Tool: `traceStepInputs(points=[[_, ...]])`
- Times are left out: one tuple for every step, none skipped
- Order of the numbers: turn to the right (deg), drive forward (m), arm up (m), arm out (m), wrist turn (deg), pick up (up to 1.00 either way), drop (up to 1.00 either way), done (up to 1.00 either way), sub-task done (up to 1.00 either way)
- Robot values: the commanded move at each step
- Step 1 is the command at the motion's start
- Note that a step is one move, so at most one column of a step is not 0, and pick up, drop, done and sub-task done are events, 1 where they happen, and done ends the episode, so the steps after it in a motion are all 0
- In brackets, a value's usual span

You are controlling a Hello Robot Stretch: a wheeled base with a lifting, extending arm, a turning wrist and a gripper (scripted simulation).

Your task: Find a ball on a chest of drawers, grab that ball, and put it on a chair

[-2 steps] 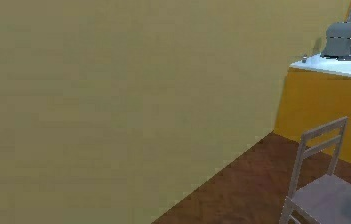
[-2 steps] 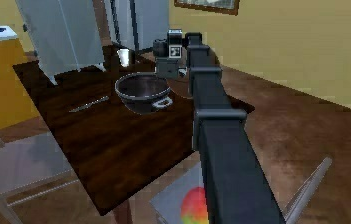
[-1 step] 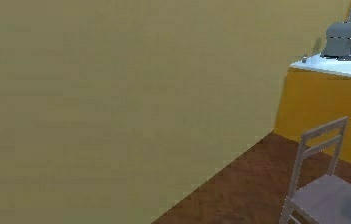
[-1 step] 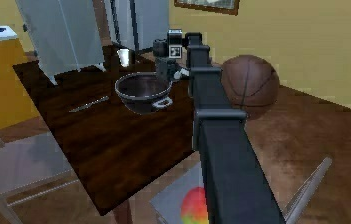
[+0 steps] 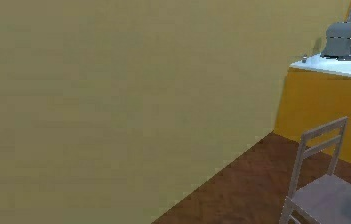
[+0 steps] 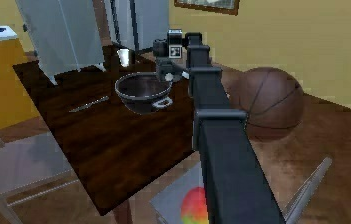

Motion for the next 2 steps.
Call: traceStepInputs(points=[[0.0, 0.0, -0.34, 0.0, 0.0, 0.0, 0.0, 0.0, 0.0], [0.0, 0.0, -0.32, 0.0, 0.0, 0.0, 0.0, 0.0, 0.0]])
